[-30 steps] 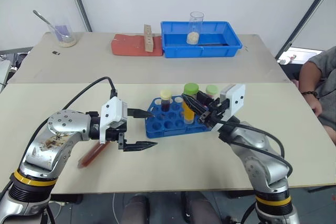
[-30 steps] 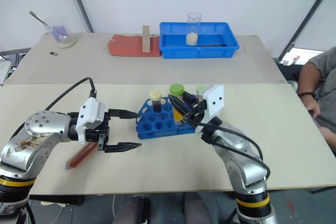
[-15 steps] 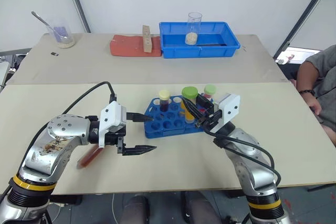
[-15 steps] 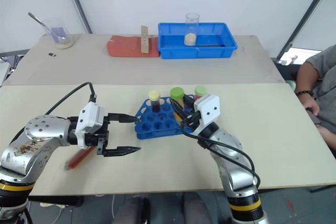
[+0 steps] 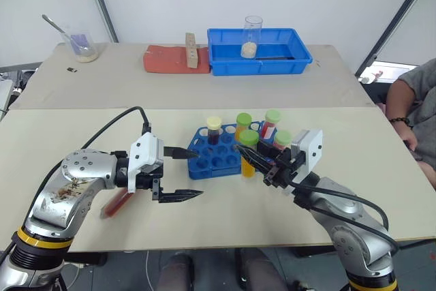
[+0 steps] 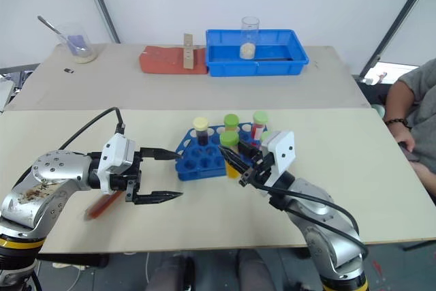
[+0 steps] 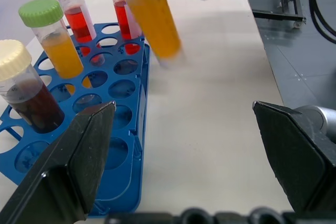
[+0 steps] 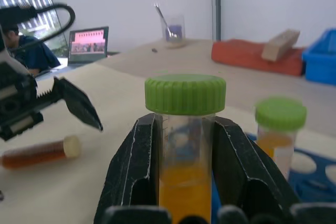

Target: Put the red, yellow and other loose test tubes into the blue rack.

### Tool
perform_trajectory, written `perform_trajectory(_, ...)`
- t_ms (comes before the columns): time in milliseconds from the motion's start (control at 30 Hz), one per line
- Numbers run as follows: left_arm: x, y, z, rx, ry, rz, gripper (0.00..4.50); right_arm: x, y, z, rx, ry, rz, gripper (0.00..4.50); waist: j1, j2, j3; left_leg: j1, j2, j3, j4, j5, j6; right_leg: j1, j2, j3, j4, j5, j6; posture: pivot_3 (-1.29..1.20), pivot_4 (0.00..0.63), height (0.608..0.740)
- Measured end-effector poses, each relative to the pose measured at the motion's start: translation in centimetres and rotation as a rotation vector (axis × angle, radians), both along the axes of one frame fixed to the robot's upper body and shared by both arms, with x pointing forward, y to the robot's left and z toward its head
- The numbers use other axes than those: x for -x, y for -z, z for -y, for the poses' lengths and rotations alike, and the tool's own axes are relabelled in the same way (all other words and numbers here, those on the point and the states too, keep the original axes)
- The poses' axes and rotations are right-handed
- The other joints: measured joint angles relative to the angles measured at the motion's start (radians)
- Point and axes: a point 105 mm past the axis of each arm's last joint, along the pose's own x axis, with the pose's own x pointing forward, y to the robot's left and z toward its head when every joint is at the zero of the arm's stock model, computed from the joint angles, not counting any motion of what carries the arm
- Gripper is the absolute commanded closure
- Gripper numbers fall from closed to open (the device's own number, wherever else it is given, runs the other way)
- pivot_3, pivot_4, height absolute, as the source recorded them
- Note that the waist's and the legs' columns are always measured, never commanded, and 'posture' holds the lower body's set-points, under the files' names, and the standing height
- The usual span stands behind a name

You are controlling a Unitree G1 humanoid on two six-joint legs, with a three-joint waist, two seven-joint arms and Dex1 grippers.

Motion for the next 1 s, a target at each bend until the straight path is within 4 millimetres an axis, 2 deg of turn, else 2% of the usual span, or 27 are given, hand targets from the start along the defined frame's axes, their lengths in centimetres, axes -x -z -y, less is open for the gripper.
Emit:
perform_trajectory(67, 0.0, 0.0, 0.1, 0.005, -0.001, 0.001, 0.00, -0.3, 0.1, 0.1, -0.007, 0.023, 0.010, 3.49, -0.003, 0.000, 0.000, 0.000, 0.000, 0.000, 0.000, 0.000, 0.000, 0.000, 0.000, 0.000, 0.000, 0.000, 0.000, 0.00, 0.150, 0.740)
perform_trajectory(167, -0.1, -0.2, 0.2, 0.009, -0.001, 0.007, 0.00, -1.9, 0.8, 0.4, -0.012, 0.113, 0.034, 3.49, -0.002, 0.000, 0.000, 0.000, 0.000, 0.000, 0.000, 0.000, 0.000, 0.000, 0.001, 0.000, 0.000, 0.000, 0.000, 0.00, 0.150, 0.740)
perform_trajectory(433, -0.2, -0.5, 0.4, 0.018, -0.002, 0.002, 0.00, -3.1, 0.7, -0.3, -0.054, 0.166, 0.082, 3.49, -0.003, 0.000, 0.000, 0.000, 0.000, 0.000, 0.000, 0.000, 0.000, 0.000, 0.000, 0.000, 0.000, 0.003, 0.005, 0.00, 0.150, 0.740)
perform_trajectory(733, -0.1, -0.6, 0.5, 0.028, 0.002, -0.016, 0.00, -2.5, -0.5, -1.0, -0.140, 0.120, 0.060, 3.49, -0.003, 0.000, 0.000, 0.000, 0.000, 0.000, -0.001, 0.000, 0.000, 0.000, 0.000, 0.000, 0.000, 0.003, 0.005, 0.00, 0.150, 0.740)
perform_trajectory(1000, -0.1, -0.9, 0.7, 0.027, 0.009, -0.001, 0.00, -3.5, 0.3, -0.2, -0.144, 0.204, 0.045, 3.49, -0.002, 0.000, 0.000, 0.000, 0.000, 0.000, 0.000, 0.000, 0.000, 0.000, 0.000, 0.000, 0.000, 0.002, 0.004, 0.00, 0.150, 0.740)
